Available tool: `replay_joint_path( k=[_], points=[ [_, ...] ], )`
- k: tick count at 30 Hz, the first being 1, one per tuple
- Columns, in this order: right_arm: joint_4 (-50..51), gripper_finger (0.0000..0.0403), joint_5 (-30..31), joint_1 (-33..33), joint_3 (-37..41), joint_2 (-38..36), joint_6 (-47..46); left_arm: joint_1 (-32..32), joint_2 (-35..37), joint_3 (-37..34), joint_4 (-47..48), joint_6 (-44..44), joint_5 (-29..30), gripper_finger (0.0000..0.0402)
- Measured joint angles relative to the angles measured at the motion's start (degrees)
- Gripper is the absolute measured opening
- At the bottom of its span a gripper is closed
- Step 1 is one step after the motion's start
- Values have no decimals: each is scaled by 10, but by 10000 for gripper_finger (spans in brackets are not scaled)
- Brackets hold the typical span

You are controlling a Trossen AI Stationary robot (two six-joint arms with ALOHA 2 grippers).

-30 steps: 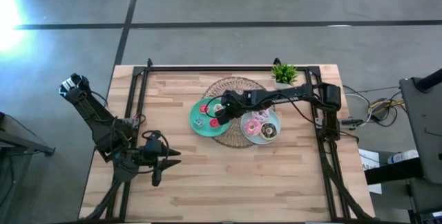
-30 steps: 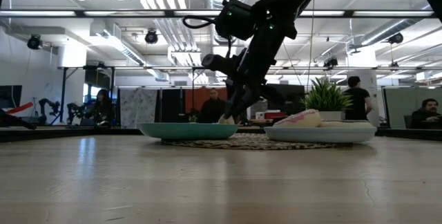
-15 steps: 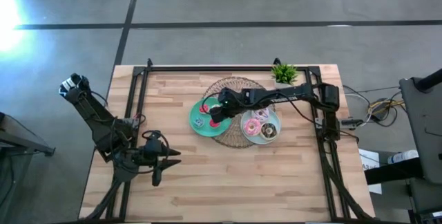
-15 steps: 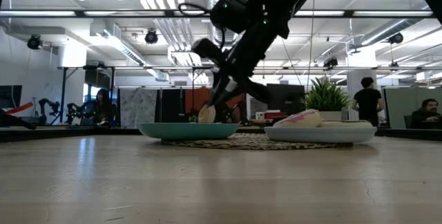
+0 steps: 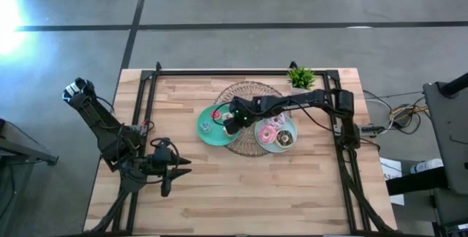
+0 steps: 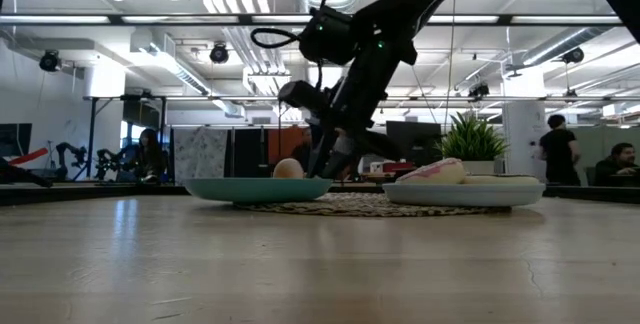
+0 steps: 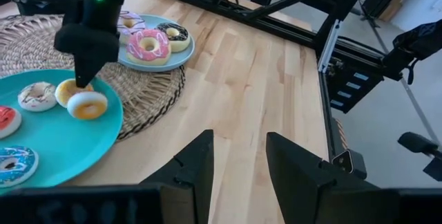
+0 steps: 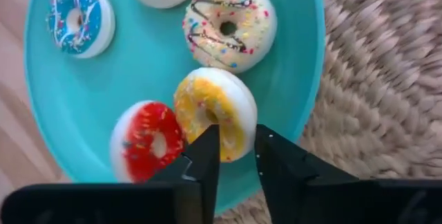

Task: Pick & Place donuts
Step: Put the small yellow donut on the green plate, then adjust the small red donut on the green plate

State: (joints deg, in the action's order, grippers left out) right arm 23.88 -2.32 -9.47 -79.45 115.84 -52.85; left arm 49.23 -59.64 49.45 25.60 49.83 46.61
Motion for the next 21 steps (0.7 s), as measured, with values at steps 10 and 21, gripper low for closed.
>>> replay_joint_path(
  k=[10, 21],
  points=[
    [60, 129, 45, 5, -52, -3, 75, 0, 0, 0, 9, -3, 14, 108],
    [73, 136, 36, 22, -63, -4, 97, 0, 0, 0, 11, -8, 25, 108]
  ],
)
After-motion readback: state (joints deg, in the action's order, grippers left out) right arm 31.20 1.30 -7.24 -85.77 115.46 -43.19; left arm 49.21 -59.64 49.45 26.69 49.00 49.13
